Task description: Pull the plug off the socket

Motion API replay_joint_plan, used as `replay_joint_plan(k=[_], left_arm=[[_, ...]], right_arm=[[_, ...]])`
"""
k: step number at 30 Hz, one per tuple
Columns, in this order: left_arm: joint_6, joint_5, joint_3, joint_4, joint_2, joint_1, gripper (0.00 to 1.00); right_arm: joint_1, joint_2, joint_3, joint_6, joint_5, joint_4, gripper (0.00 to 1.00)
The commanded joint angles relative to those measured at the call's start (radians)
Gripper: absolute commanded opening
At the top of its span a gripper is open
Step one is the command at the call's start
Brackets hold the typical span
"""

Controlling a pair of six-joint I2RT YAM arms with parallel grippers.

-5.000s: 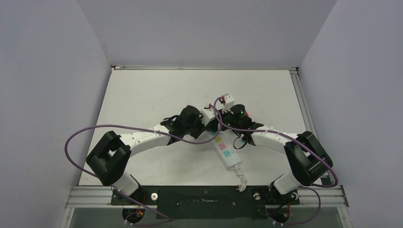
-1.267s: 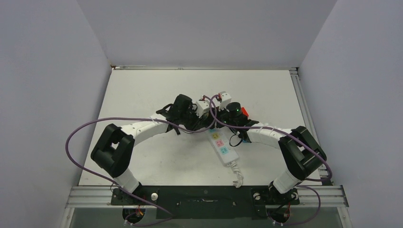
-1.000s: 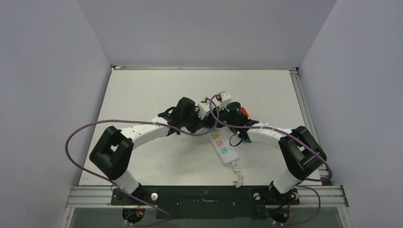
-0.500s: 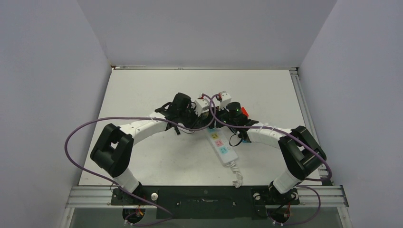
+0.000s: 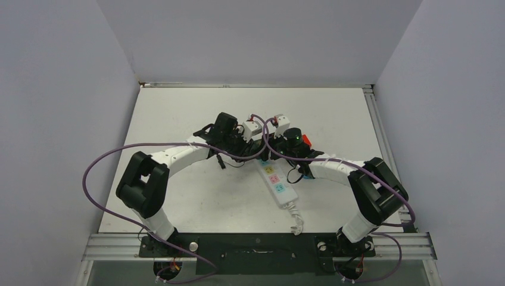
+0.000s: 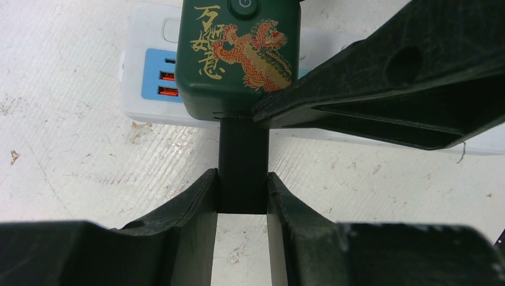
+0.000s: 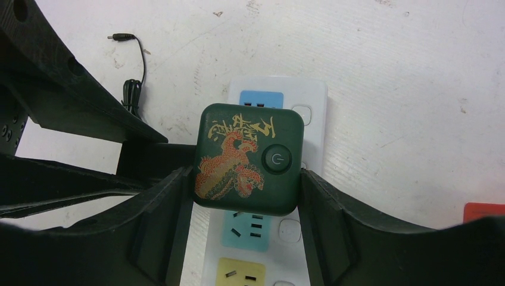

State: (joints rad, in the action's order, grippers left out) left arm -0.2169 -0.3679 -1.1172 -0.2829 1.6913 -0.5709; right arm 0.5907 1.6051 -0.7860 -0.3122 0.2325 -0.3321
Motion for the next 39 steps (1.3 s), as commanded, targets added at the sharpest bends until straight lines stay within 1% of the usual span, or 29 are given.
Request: replay_joint_plan(k=[1,5,10,12,14,18,27,32,39], left_arm=[[0.03,0.145,-0.045,-0.03,0.011,0.079,0.0],[0.043,0.116,-0.016,-0.007,-0.009,0.054,0.0],[0.027,0.189,0.006,-0.027,-0.029,-0.053,0.0],[0.009,0.199,0.016,-0.035,-0.034,-0.099,0.0],[-0.003,0.204,0.019,-0.041,-0.032,-0.116,0.0],[-0.011,0.208,0.008,-0.048,-0.025,-0.093,0.0],[-0.017,0.174,-0.016,-0.054,-0.009,0.046,0.0],[-0.044,0.216,-0.012,-0.059,0.009,0.065,0.0],[-0.05,0.239,-0.01,-0.045,0.023,0.091,0.0]], right_arm=[[-0.019,0.026,0.013,0.015,-0.067,0.122,0.05],[-0.019,0.029,0.012,0.007,-0.082,0.124,0.05],[-0.02,0.042,0.004,0.004,-0.099,0.135,0.05],[-0.02,0.045,0.004,0.004,-0.1,0.134,0.05],[-0.02,0.046,0.004,0.002,-0.1,0.133,0.05],[-0.02,0.046,0.005,0.002,-0.092,0.13,0.05],[-0.02,0.032,0.013,0.005,-0.076,0.121,0.05],[-0.02,0.03,0.016,0.008,-0.069,0.117,0.05],[-0.02,0.022,0.018,0.007,-0.064,0.115,0.05]])
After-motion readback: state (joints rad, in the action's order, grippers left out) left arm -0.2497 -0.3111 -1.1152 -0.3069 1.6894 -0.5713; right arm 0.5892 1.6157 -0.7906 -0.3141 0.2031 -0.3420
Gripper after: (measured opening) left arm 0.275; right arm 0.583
